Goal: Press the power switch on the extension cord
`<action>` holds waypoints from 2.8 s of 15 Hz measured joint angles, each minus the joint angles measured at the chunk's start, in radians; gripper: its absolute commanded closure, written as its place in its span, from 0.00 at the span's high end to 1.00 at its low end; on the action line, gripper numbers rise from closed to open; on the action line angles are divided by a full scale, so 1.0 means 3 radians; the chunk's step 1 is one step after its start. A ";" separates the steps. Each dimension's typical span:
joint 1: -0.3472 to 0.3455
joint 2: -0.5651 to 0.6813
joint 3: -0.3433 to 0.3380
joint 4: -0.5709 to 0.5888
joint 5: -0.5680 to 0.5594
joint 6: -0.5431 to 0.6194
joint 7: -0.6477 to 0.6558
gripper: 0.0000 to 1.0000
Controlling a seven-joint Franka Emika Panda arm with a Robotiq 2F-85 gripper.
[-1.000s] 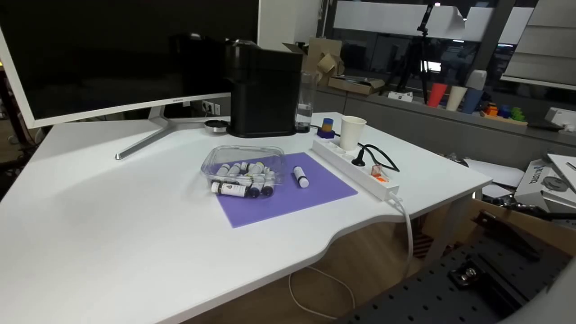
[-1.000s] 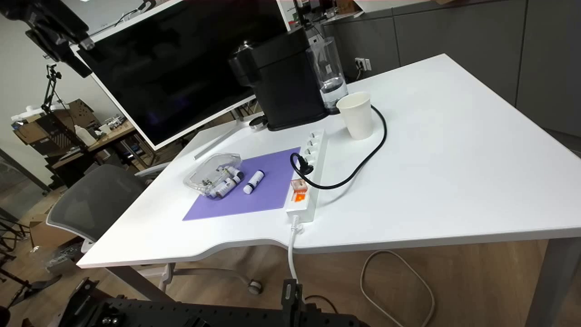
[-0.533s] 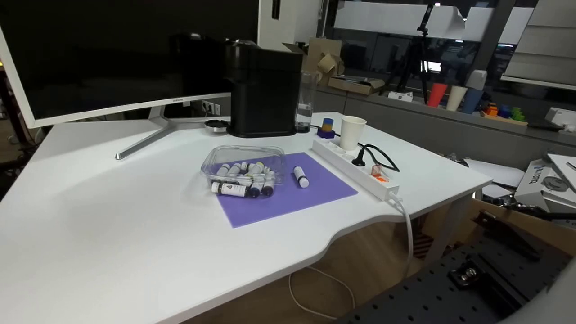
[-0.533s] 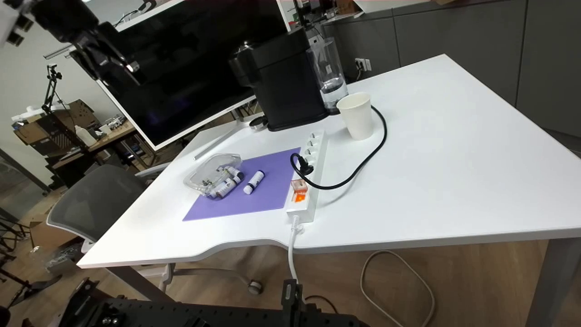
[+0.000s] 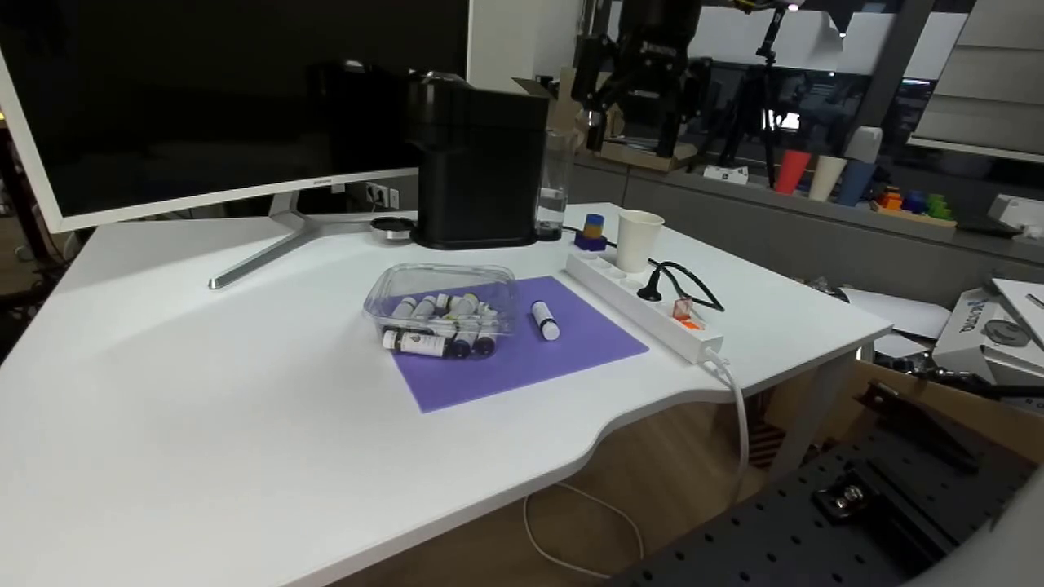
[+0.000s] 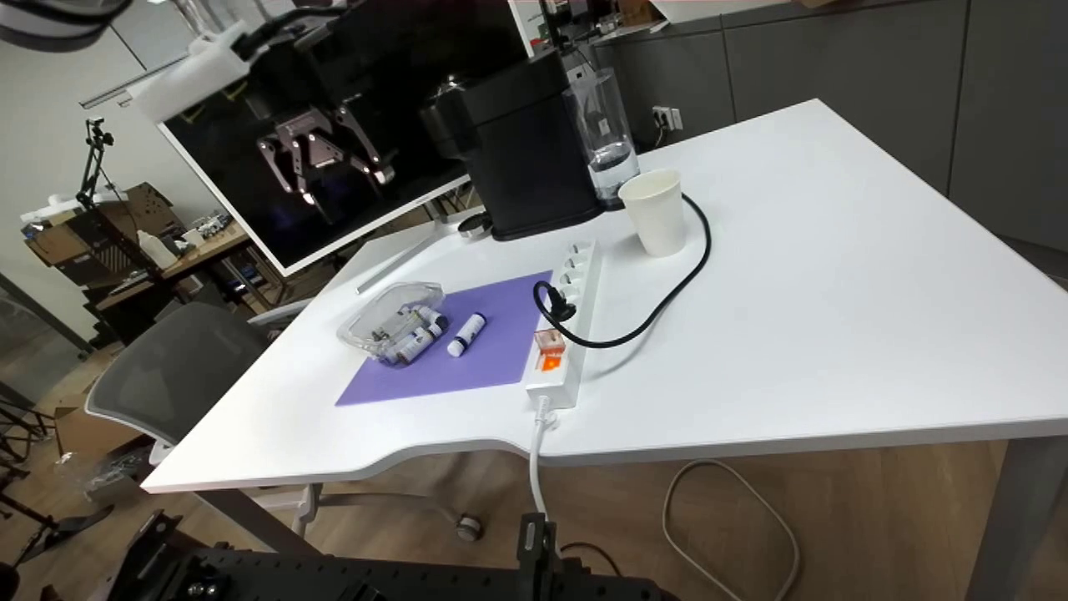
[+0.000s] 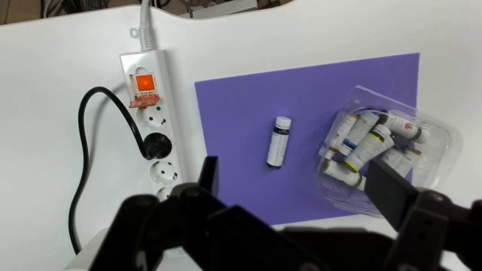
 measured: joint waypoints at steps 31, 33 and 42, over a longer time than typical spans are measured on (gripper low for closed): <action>-0.0430 0.1285 -0.0439 -0.0408 -0.0832 0.1769 -0.0429 0.00; -0.0430 0.1394 -0.0445 -0.0367 -0.0830 0.1858 -0.0429 0.00; -0.0510 0.1607 -0.0462 -0.0230 -0.0785 0.1946 -0.0453 0.00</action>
